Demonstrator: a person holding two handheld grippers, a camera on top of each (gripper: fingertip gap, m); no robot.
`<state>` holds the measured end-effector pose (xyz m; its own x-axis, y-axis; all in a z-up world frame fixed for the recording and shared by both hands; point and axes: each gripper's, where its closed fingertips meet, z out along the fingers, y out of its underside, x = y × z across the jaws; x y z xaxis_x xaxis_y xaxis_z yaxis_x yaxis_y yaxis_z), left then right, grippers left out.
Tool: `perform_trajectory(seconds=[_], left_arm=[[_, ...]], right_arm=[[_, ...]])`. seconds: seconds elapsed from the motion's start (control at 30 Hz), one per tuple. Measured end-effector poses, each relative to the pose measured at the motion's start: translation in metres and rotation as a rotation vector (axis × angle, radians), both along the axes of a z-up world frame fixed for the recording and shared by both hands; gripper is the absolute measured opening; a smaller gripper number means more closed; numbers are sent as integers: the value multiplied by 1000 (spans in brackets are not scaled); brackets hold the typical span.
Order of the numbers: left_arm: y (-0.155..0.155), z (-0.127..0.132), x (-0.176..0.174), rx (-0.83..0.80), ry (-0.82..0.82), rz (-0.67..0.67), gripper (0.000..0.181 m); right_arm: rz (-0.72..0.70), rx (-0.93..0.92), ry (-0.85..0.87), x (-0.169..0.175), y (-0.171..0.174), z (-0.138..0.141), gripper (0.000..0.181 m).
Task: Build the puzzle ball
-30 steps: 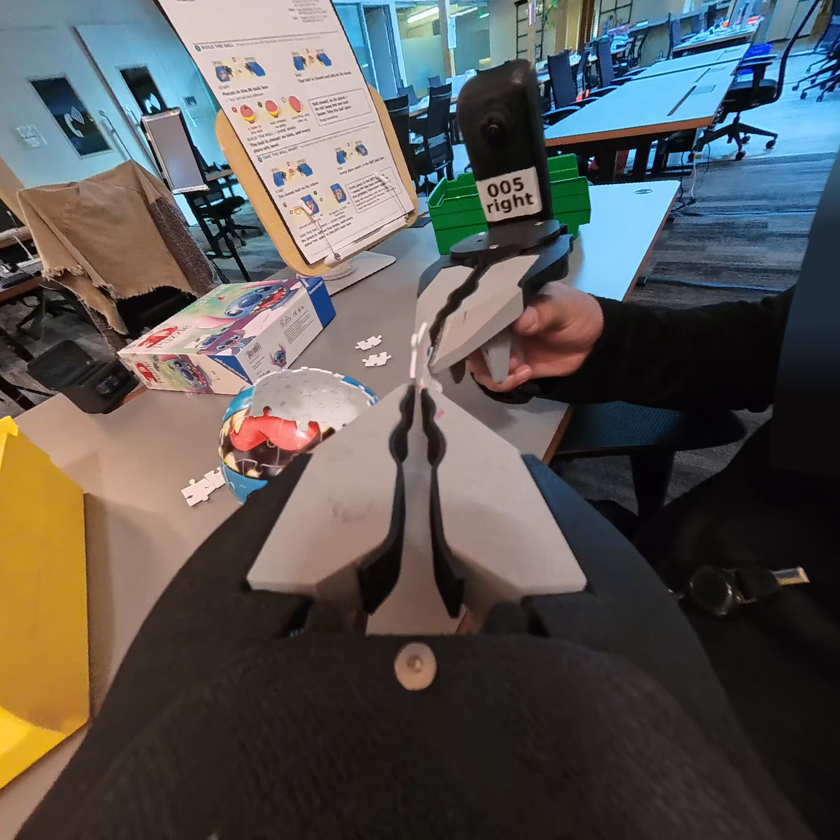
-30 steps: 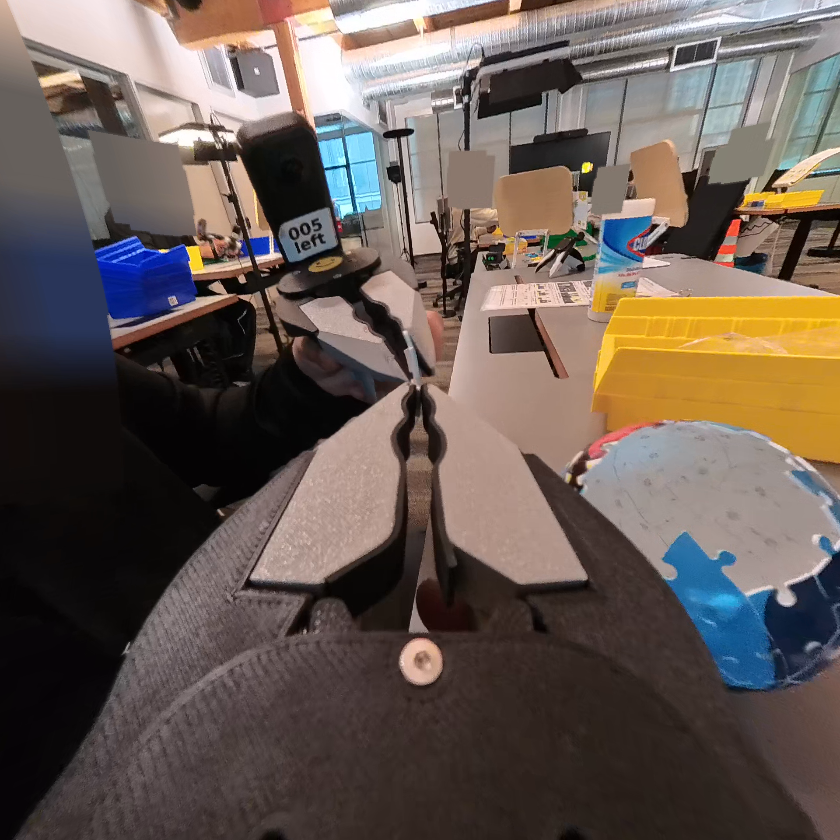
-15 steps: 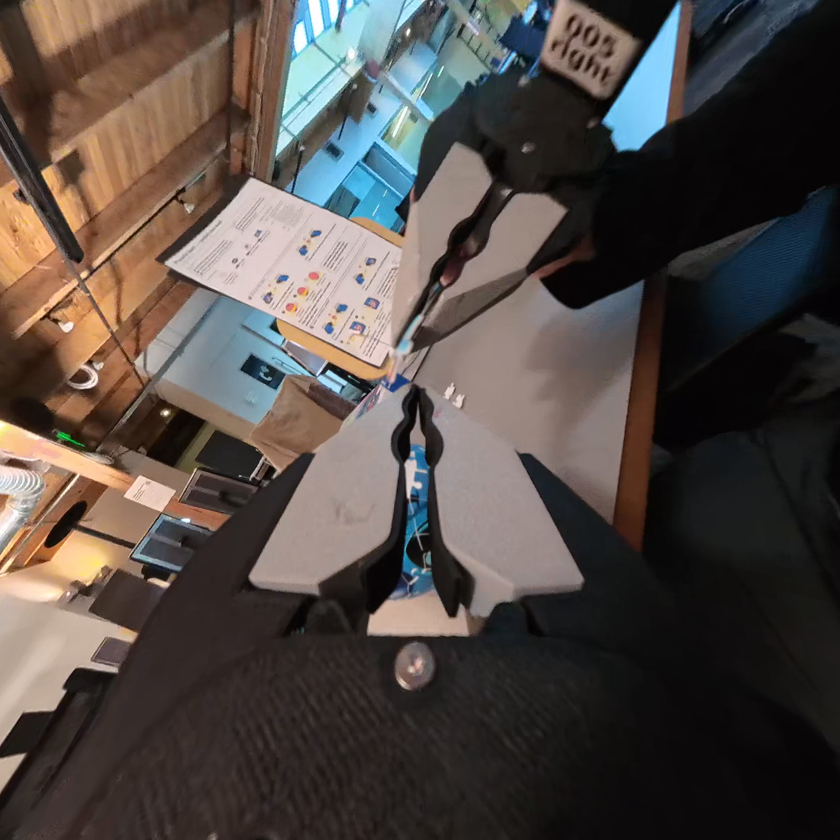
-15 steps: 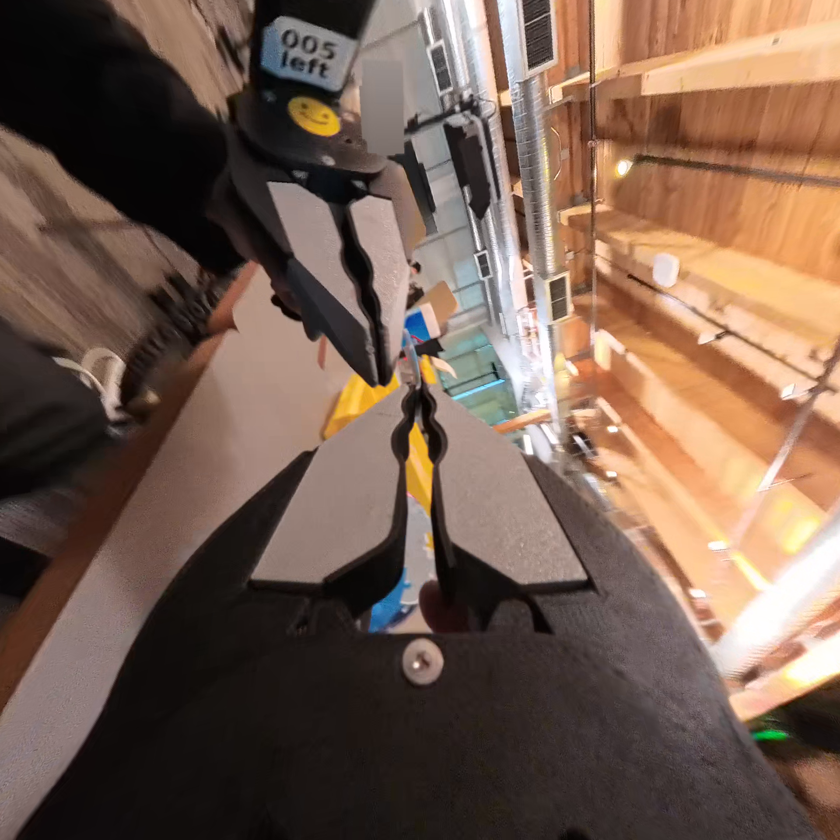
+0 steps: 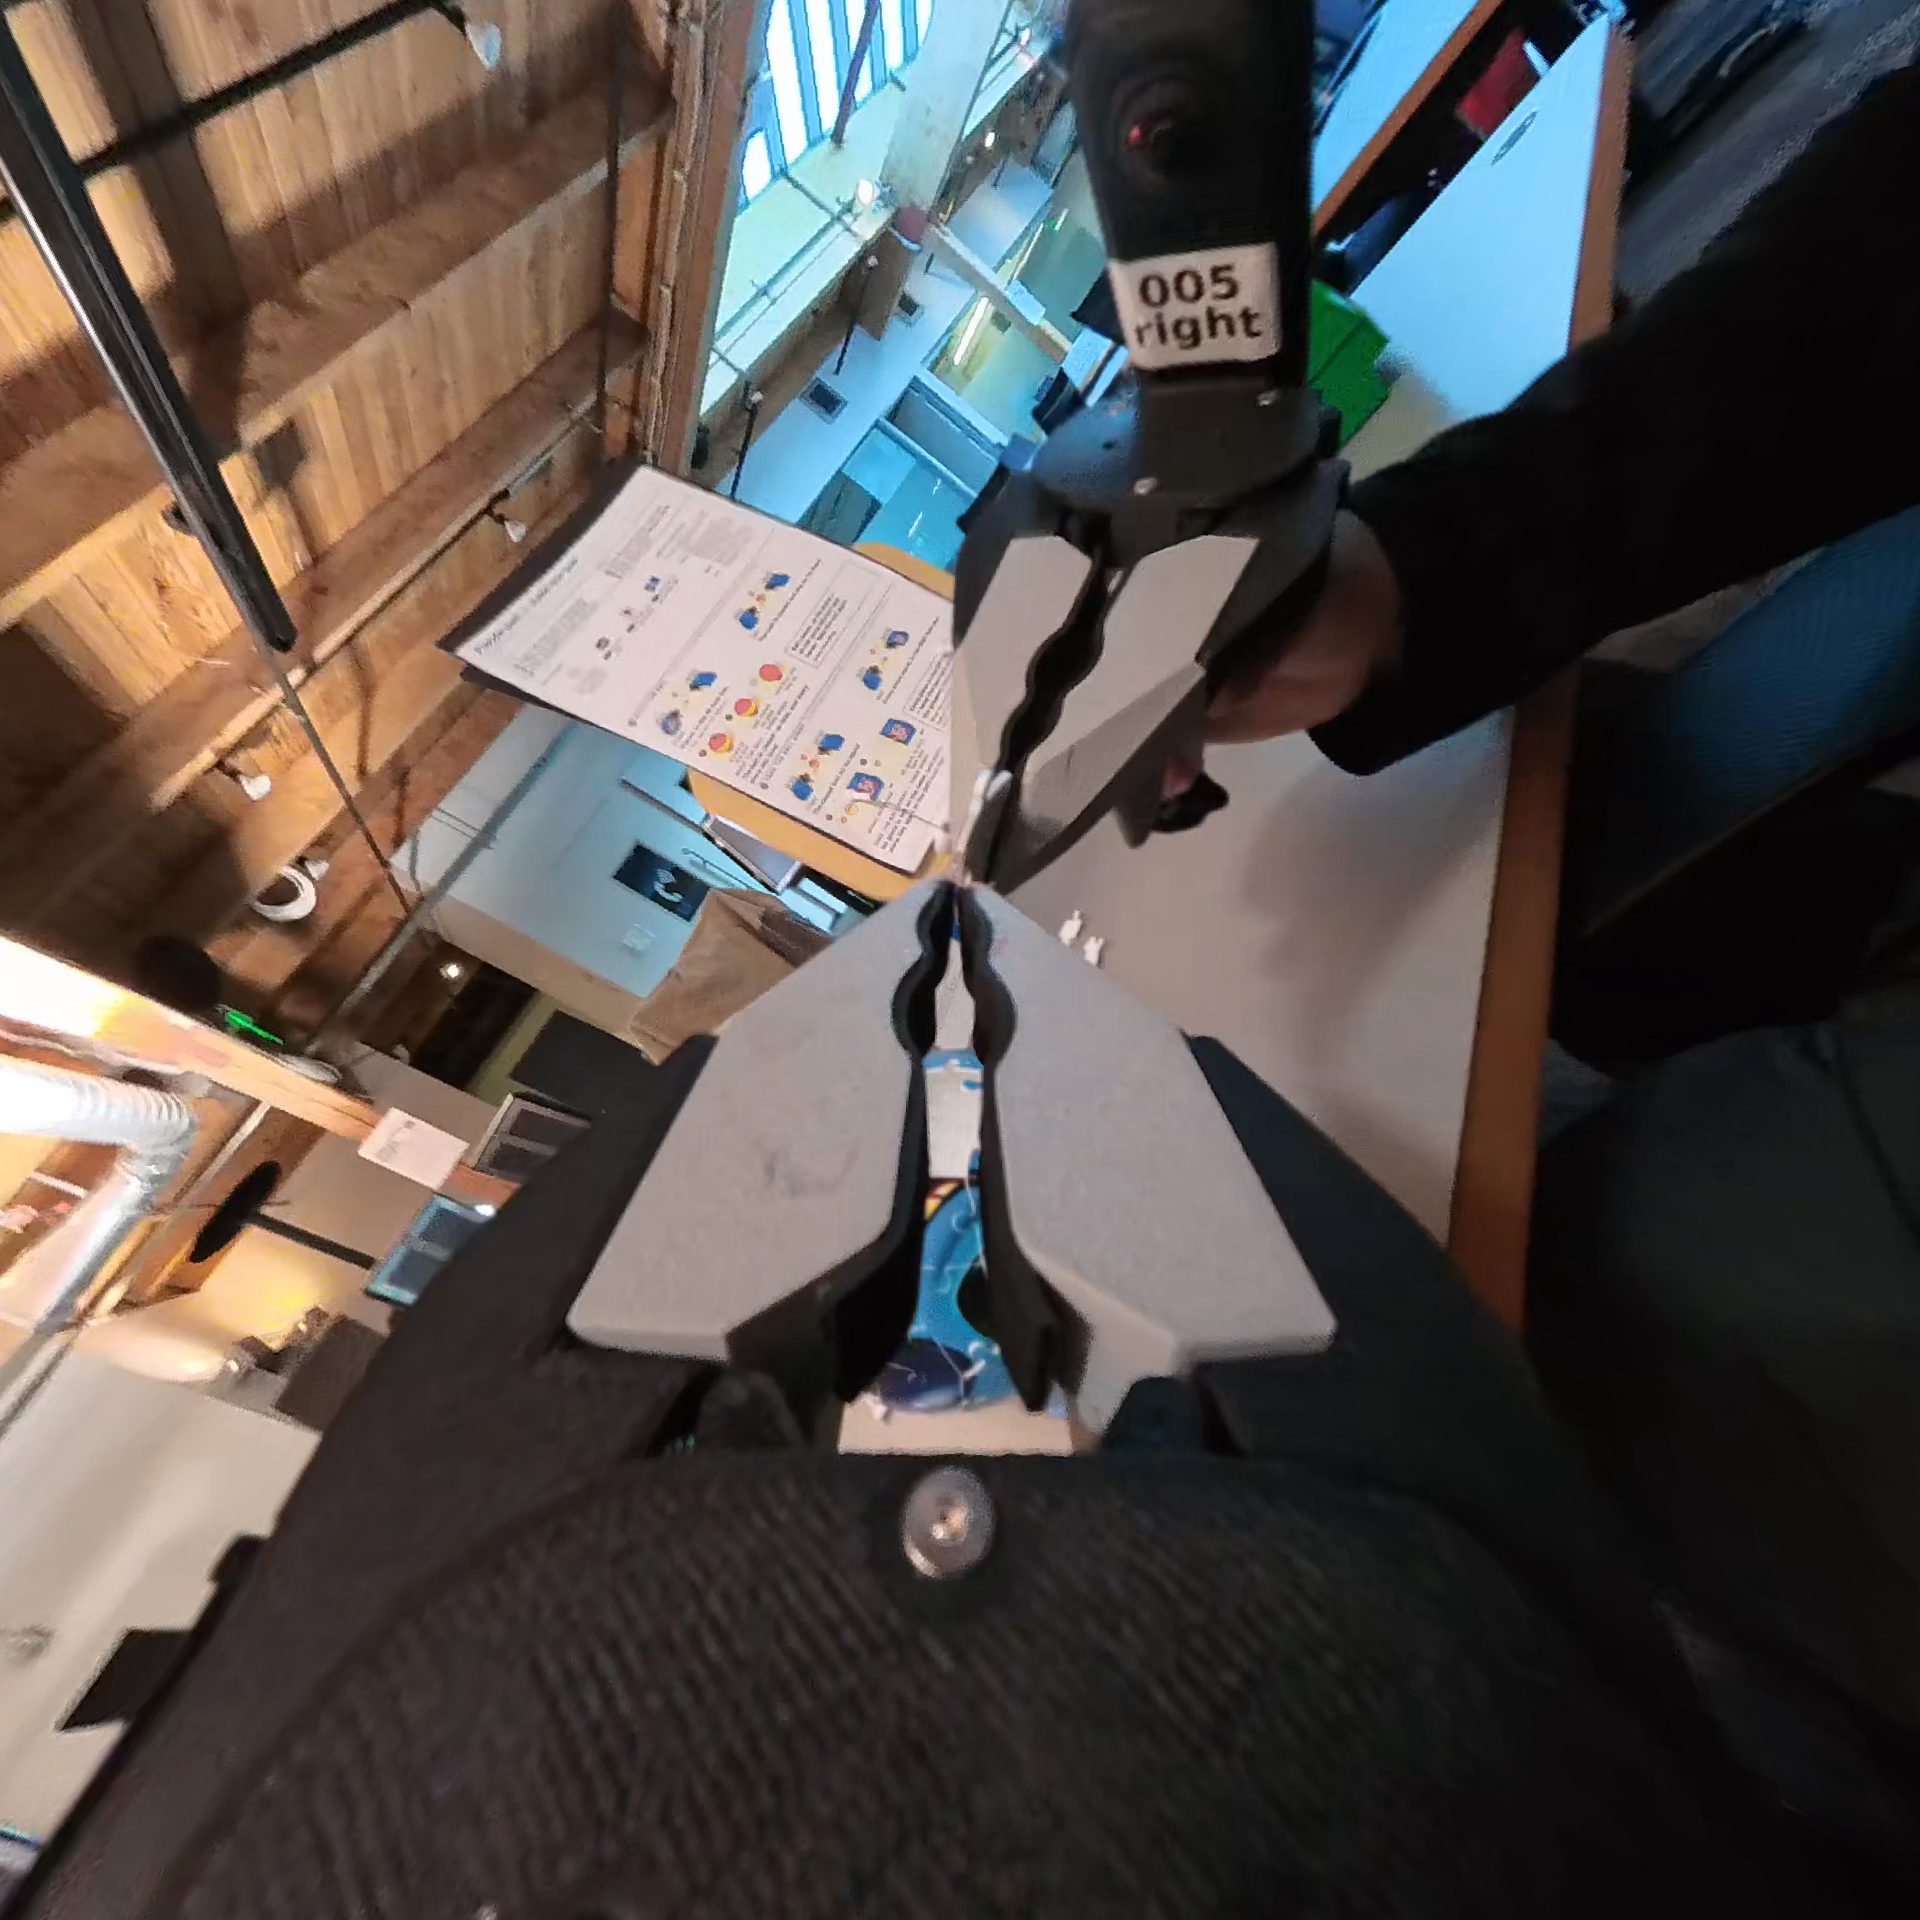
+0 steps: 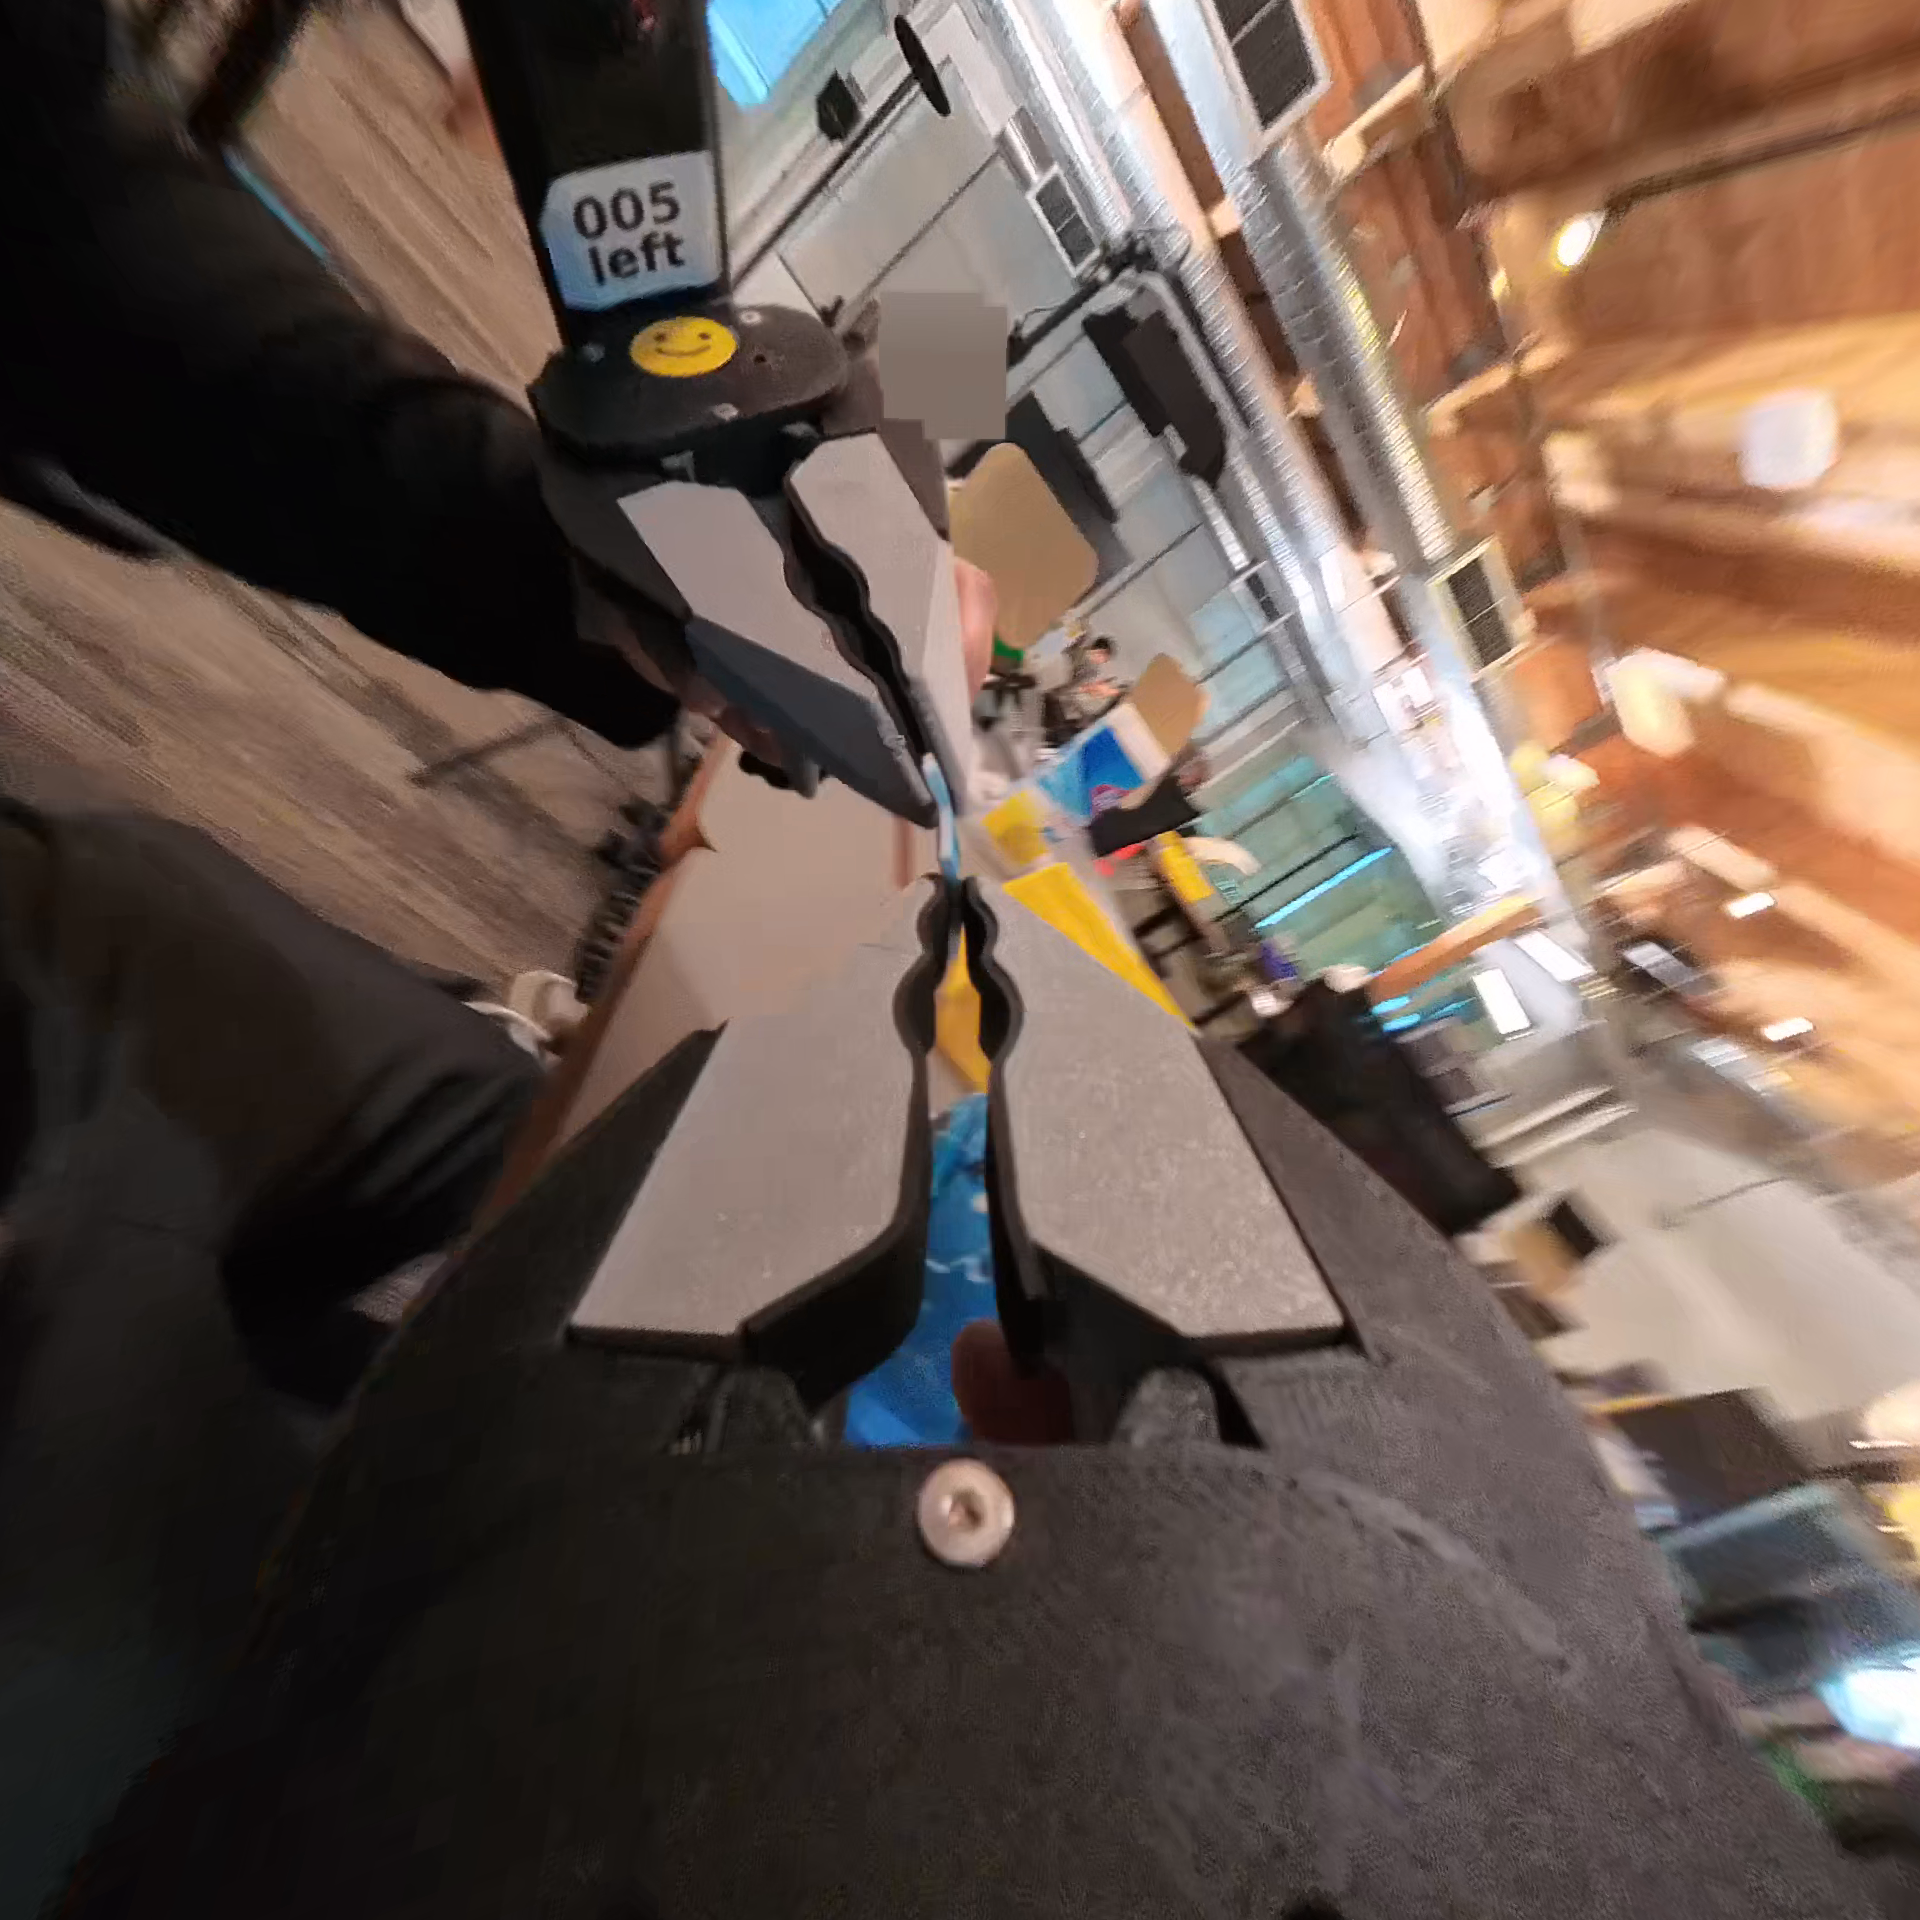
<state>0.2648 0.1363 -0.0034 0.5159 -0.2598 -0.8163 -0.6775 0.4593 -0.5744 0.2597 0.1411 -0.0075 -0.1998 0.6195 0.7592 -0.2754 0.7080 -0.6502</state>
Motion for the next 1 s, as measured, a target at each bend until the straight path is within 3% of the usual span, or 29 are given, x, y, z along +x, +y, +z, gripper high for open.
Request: perform_trajectory(seconds=[0.2,0.33,0.4,0.5,0.63,0.7,0.87,1.0], left_arm=[[26,-1,-35,-185,-220,121,0],[25,1,-52,-282,-334,96,3],[21,6,-50,-268,-327,73,5],[13,8,-39,-157,-185,72,6],[14,-9,-29,-132,-24,101,13],[18,-13,-34,-180,-64,107,18],[8,-8,-23,-319,-252,-49,14],[13,-9,-23,-380,-300,-38,2]], right_arm=[[162,-615,-318,-17,19,-6,0],[274,-923,-425,-18,30,1,0],[263,-952,-471,-20,31,-5,0],[300,-1014,-579,-21,20,-13,0],[334,-1042,-628,-22,10,-12,0],[305,-966,-593,-22,10,-12,0],[251,-820,-582,-22,6,-19,0],[201,-727,-586,-25,2,-24,0]])
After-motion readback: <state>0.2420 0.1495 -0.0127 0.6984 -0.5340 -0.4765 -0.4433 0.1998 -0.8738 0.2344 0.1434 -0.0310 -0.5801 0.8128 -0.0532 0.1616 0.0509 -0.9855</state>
